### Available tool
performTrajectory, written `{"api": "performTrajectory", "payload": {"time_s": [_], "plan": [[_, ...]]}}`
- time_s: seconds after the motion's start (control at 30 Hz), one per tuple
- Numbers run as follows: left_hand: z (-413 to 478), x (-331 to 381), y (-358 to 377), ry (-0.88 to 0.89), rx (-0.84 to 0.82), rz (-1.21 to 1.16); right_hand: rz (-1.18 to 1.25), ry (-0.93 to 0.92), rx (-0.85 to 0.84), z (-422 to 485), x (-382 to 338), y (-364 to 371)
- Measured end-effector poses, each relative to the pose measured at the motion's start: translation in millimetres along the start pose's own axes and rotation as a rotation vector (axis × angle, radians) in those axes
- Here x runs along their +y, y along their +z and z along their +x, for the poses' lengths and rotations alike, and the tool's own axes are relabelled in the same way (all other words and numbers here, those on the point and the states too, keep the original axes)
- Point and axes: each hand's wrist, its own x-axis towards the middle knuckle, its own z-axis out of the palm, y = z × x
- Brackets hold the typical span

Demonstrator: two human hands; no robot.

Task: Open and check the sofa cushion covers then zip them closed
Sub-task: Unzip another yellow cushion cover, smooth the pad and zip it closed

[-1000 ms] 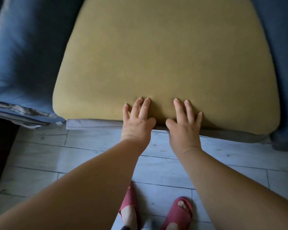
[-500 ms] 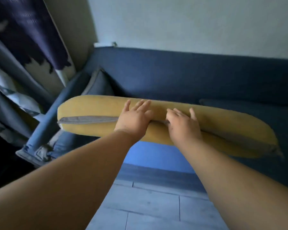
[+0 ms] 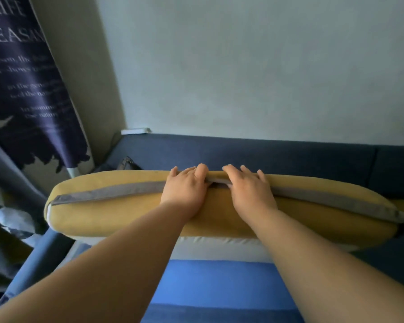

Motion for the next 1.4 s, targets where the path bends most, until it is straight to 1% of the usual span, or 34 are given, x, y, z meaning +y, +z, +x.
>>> {"api": "performTrajectory", "payload": {"time_s": [0.07, 0.17, 0.23, 0.47, 0.73, 0.97, 1.1, 1.27, 1.4], "plan": [[15.0, -2.4, 1.2, 0.023, -0.019, 0.013, -0.022, 0.016, -0.05, 14.6, 3.2, -0.1], [36.9, -7.0, 3.7, 0.05, -0.053, 0.078, -0.153, 0.158, -0.071, 28.5, 7.3, 2.7], [50.5, -10.8, 6.8, 0.059, -0.061, 0.081, -0.183, 0.223, -0.065, 37.0, 9.3, 3.2], [90.1, -16.9, 6.3, 0.096, -0.045, 0.06, -0.133, 0.223, -0.048, 77.0, 19.6, 6.8], [167.8, -35.9, 10.4, 0.057, -0.059, 0.017, -0.07, 0.194, -0.046, 156.1, 34.3, 10.5], [249.1, -49.8, 13.3, -0.008, -0.094, -0.004, 0.0, 0.149, -0.172, 246.3, 63.8, 7.4], [282.5, -59.2, 21.7, -0.093, -0.033, 0.101, 0.01, 0.098, -0.27, 281.6, 81.9, 8.1], [308.2, -68.1, 23.8, -0.134, -0.167, 0.095, -0.021, 0.05, -0.244, 307.1, 81.9, 19.0], [301.1, -68.9, 15.9, -0.142, -0.149, 0.059, -0.055, 0.034, -0.229, 307.7, 73.8, 22.0]]}}
